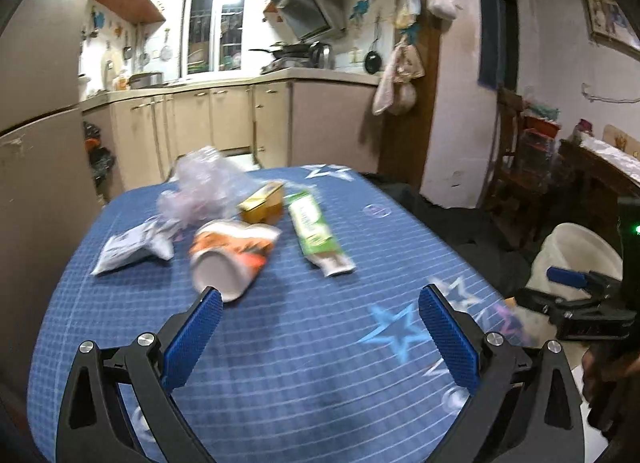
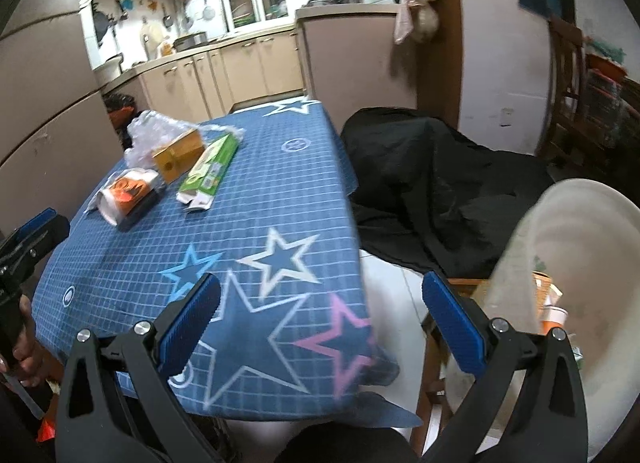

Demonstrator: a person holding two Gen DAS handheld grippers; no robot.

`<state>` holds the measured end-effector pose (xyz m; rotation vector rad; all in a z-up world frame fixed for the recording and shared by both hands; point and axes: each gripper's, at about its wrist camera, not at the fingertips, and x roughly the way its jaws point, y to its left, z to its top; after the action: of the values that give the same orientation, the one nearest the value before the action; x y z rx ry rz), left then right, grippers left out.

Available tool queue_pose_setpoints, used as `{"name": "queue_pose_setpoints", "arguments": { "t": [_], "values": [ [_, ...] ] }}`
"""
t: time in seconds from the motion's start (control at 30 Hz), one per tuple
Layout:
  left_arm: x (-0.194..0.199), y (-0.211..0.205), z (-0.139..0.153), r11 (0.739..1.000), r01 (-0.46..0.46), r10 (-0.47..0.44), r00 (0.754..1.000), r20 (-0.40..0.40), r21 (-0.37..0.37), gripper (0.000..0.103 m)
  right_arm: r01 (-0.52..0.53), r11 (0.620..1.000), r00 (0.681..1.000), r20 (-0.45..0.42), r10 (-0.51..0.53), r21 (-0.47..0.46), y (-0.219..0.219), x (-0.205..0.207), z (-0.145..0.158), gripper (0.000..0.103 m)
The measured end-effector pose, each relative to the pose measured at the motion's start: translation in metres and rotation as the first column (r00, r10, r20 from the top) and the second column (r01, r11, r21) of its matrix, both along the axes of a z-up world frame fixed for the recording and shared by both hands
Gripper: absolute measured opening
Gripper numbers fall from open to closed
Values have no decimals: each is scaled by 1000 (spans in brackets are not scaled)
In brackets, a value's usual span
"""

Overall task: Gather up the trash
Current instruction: 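Move both open tools back to the remaining trash on the table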

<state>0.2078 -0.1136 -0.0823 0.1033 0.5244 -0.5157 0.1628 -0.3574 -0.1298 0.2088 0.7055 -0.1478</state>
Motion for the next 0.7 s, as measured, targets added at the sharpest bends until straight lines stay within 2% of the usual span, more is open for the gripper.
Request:
{"name": "queue_pose_setpoints", "arguments": {
  "t": [0.17, 0.3, 0.53, 0.7],
  "values": [
    [7, 31, -13, 996, -84, 85, 996, -28, 33, 98, -48, 999, 999, -16, 48, -5, 18, 14, -3, 98],
    [14, 55, -18, 989, -148, 149, 988, -50, 21, 98, -83, 997, 996, -19, 83, -1, 33, 24, -4, 98],
    [19, 75, -21, 973, -219, 220, 975, -8, 74, 98, -194, 981, 981, -12, 194, -1, 71, 49, -3, 98],
    [36, 98, -19, 955, -285, 286, 958, -8, 87, 98, -280, 957, 960, 12, 280, 79, 97, 77, 0, 98]
  ]
}}
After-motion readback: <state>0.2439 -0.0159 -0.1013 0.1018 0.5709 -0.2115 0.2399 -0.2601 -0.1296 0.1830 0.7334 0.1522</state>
